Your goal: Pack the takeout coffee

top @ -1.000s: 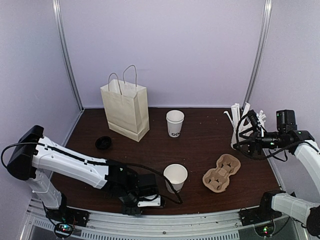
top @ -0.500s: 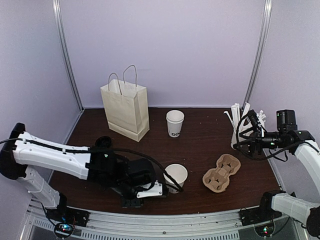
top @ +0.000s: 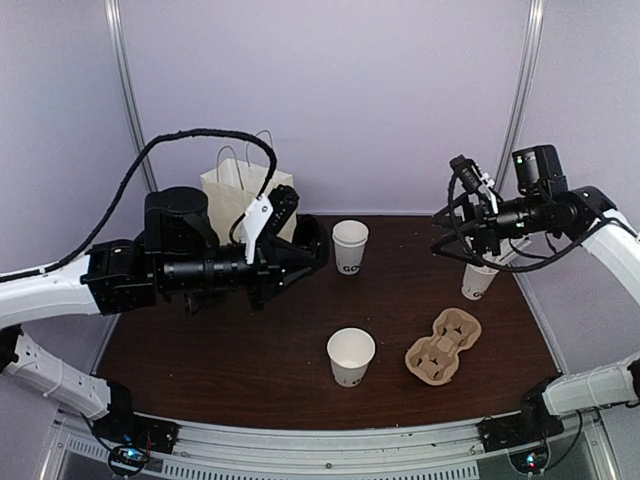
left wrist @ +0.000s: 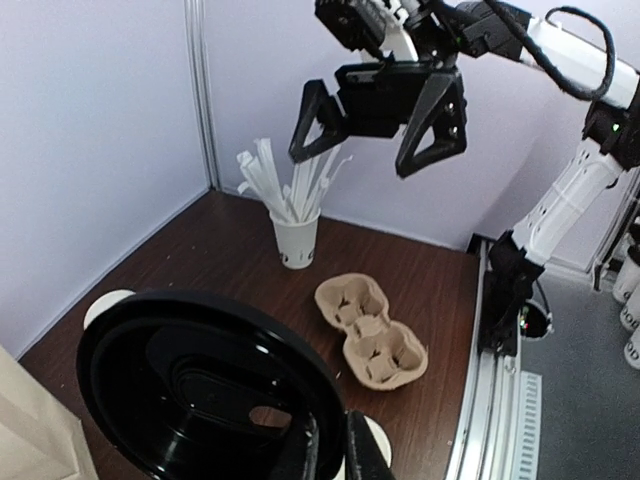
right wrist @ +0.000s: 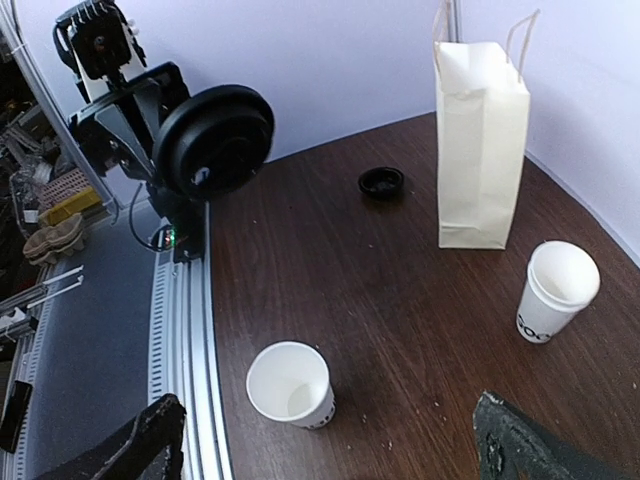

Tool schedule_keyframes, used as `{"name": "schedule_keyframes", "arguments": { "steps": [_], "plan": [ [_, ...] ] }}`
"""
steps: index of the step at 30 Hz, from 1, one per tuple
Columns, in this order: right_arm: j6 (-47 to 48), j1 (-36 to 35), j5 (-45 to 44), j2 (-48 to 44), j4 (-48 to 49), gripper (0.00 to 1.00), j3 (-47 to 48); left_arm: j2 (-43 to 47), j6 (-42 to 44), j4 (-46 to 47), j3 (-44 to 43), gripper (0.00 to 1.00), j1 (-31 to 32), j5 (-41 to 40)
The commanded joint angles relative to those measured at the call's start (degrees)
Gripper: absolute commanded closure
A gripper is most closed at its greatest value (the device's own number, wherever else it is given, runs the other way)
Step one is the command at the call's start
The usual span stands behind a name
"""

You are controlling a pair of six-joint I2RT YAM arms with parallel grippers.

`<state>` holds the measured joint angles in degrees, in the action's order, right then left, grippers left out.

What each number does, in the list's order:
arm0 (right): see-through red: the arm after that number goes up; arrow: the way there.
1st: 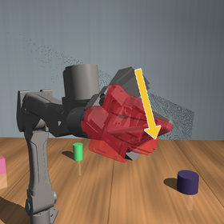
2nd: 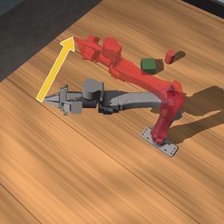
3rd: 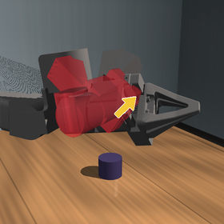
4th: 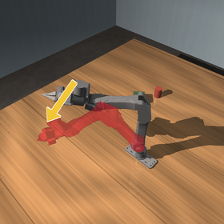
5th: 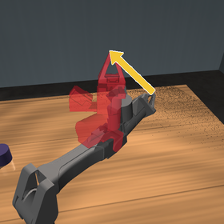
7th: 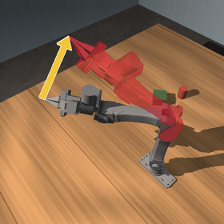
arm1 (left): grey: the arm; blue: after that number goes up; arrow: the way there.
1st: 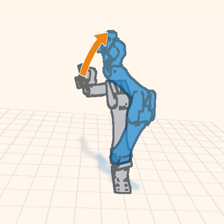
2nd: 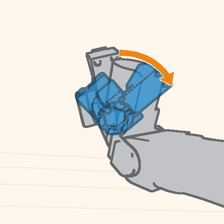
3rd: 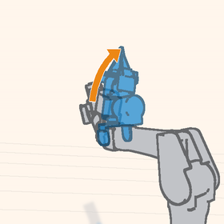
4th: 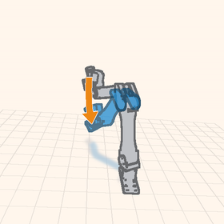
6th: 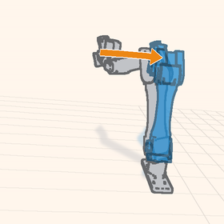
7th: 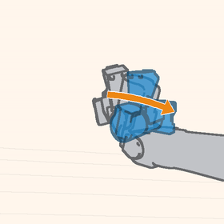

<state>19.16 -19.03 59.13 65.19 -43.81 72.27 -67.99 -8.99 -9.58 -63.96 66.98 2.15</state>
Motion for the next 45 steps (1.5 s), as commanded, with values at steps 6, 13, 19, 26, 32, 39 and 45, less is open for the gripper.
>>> {"name": "schedule_keyframes", "arguments": {
  "steps": [6,13,19,26,32,39,45],
  "plan": [
    [-18.3,-10.1,2.3,12.7,7.7,0.00,12.9,-4.5,-12.2,31.9,4.2,0.89,-4.5,12.6],
    [-10.5,-17.4,-3.5,16.5,1.8,0.00,19.8,-4.4,-22.6,41.3,8.2,0.89,-9.8,21.0],
    [-2.9,-21.0,-7.6,19.3,-3.2,0.00,25.1,-5.4,-27.5,42.4,7.7,0.89,-11.4,27.7],
    [-2.3,-23.4,-10.0,21.5,-3.2,0.00,28.2,-5.6,-30.9,45.8,9.2,0.89,-11.4,29.8],
    [-3.2,-24.9,-10.7,22.9,-3.0,0.00,30.3,-6.9,-33.1,47.3,8.9,0.89,-11.4,31.9],
    [-3.4,-25.5,-8.4,23.2,-3.5,0.00,31.3,-7.7,-34.0,48.3,9.2,0.89,-11.4,32.0],
    [-2.6,-26.2,-6.3,23.1,-4.2,0.00,31.0,-7.8,-34.1,49.3,9.6,0.89,-11.4,31.4]
  ]
}}
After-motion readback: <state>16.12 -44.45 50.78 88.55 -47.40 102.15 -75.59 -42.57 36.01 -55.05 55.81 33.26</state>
